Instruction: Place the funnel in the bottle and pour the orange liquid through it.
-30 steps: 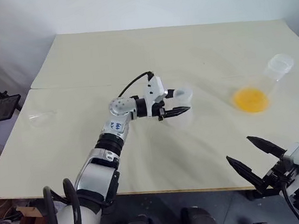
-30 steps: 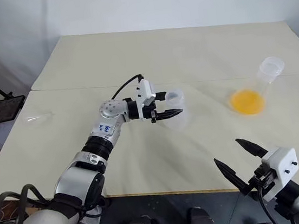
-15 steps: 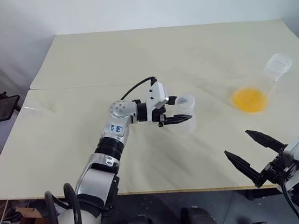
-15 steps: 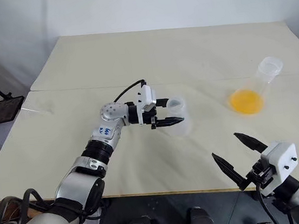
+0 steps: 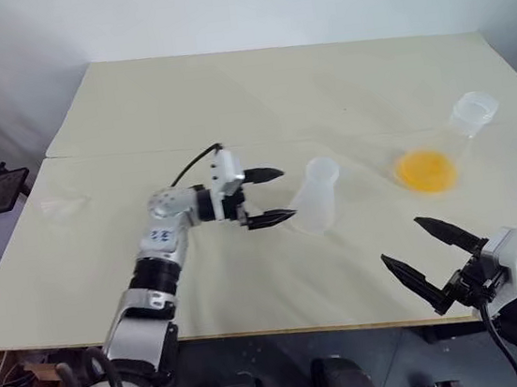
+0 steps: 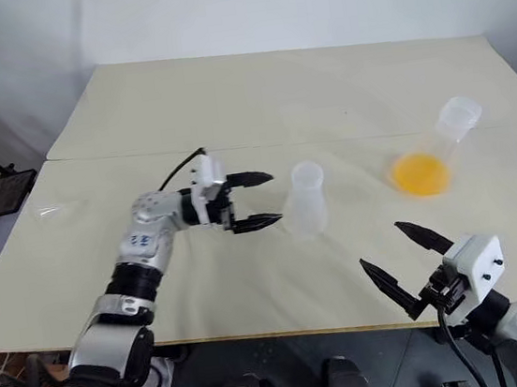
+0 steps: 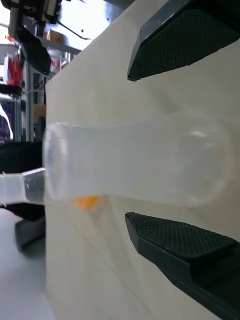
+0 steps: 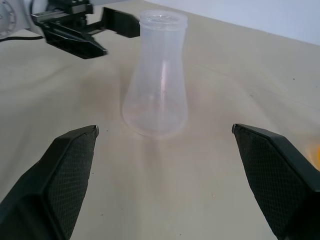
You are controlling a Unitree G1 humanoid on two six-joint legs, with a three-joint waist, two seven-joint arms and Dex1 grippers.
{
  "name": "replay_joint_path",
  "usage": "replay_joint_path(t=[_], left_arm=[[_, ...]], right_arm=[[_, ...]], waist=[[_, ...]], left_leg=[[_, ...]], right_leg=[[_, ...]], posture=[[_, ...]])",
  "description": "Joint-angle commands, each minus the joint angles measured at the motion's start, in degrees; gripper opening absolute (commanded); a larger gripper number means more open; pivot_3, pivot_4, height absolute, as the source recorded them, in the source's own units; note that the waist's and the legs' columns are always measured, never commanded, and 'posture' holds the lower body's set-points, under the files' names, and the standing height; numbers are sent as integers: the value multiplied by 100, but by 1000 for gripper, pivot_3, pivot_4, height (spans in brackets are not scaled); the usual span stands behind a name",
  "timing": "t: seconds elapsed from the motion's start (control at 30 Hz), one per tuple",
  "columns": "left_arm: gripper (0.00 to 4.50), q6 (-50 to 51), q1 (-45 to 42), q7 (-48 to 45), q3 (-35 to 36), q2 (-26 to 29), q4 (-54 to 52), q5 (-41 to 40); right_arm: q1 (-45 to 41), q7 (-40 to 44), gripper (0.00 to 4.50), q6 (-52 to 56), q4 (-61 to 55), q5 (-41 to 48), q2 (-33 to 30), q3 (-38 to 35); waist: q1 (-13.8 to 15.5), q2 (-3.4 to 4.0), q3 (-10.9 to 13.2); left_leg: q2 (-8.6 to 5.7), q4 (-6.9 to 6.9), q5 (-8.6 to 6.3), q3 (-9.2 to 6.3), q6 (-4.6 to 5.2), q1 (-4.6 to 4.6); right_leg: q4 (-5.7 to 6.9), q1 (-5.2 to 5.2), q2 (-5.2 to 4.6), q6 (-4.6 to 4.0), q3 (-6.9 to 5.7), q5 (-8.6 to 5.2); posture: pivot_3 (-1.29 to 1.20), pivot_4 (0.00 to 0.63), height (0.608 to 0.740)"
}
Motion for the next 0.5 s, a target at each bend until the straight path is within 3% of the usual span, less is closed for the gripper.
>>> replay_joint_path(t=[0.03, 0.27, 0.5], left_arm=[[4462, 227, 492, 42, 457, 388, -785, -438], [4462, 359, 2468, 931, 1805, 1076, -2380, -975], [4462, 108, 4628, 2202, 3293, 1033, -3598, -1104]], right_arm=[[-292, 129, 4500, 36, 58, 161, -158, 64], [-929, 497, 4500, 229, 343, 457, -377, 316], [-1561, 909, 4500, 387, 718, 515, -532, 708]], waist=[[-2, 0, 0], [-53, 4, 0], [-74, 5, 1]], left_leg=[[0, 3, 0, -4, 0, 0], [-2, 6, -2, -56, -4, 1], [-5, 3, -4, -82, -6, 4]], right_leg=[[0, 3, -2, 0, 1, 0], [-25, 35, -17, -1, 3, 0], [-42, 54, -30, -1, -22, 0]], posture=[[0, 150, 740], [0, 150, 740], [0, 150, 740]])
